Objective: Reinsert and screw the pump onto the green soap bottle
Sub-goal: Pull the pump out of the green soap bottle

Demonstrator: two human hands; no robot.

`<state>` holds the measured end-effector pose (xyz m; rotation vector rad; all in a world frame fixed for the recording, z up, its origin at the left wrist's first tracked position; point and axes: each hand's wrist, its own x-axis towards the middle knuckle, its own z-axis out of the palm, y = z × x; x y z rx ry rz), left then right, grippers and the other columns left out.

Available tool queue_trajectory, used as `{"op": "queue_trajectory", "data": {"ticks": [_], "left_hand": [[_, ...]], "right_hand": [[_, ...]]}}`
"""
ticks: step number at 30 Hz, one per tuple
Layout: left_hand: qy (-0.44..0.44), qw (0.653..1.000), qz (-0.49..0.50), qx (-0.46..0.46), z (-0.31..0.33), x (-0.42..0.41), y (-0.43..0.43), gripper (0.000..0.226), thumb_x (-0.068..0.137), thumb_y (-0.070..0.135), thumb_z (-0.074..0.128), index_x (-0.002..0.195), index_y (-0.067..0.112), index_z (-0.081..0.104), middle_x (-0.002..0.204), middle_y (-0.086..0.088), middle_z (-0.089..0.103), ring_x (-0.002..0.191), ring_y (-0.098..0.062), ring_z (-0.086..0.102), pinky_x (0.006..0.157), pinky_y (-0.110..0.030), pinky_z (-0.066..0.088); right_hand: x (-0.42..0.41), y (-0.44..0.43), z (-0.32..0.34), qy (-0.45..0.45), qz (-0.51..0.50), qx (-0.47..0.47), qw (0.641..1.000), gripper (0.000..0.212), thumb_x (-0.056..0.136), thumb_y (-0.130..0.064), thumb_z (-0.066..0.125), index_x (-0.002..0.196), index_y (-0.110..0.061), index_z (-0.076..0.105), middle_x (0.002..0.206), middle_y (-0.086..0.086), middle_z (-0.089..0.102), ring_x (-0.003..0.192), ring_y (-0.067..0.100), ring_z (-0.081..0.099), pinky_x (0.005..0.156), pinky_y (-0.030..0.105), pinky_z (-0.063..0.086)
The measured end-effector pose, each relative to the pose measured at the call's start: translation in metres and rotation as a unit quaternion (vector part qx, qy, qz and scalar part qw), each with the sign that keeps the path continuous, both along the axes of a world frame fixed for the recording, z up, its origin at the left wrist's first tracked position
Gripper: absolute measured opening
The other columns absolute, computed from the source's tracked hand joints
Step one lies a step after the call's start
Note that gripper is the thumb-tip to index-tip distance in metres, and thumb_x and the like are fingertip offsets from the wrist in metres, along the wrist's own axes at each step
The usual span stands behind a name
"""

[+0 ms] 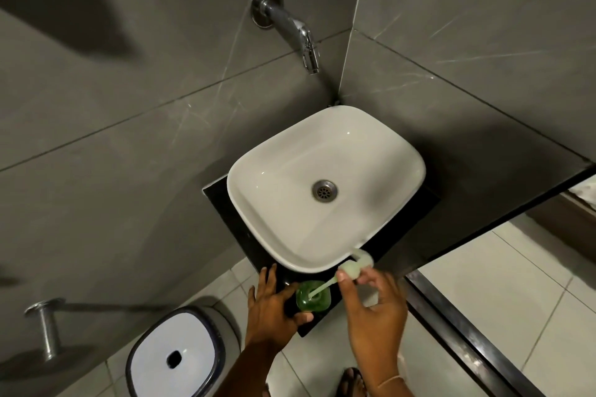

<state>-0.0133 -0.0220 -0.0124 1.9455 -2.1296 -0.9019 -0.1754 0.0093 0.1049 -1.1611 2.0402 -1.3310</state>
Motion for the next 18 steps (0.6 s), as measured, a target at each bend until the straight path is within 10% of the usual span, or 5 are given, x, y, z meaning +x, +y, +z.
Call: {"op": "queue_trajectory", "data": {"ticks": [4,18], "left_hand": [[-0.002,1.0,0.0,0.006,0.001,0.0,-0.001,0.073,0.066,0.064,0.066,0.133,0.046,0.042,0.161,-0.005,0.003,0.145,-0.025,-0.009,0.117,-0.056,0.004],[-0.008,1.0,-0.002,0.002,-0.003,0.0,0.0,0.072,0.067,0.064,0.067,0.133,0.047,0.042,0.161,-0.003,0.002,0.145,-0.024,-0.011,0.117,-0.054,0.003]], "right_hand": [[0.008,0.001,-0.021,0.118,0.025,-0.022,0.992,0.034,0.072,-0.056,0.067,0.077,-0.023,0.064,0.08,-0.013,0.059,0.087,0.017,0.051,0.078,0.048,0.044],[0.005,-0.004,-0.048,0.185,0.066,-0.035,0.98,0.039,0.075,-0.059,0.064,0.085,-0.022,0.067,0.083,-0.009,0.063,0.089,0.018,0.051,0.079,0.04,0.037]]}}
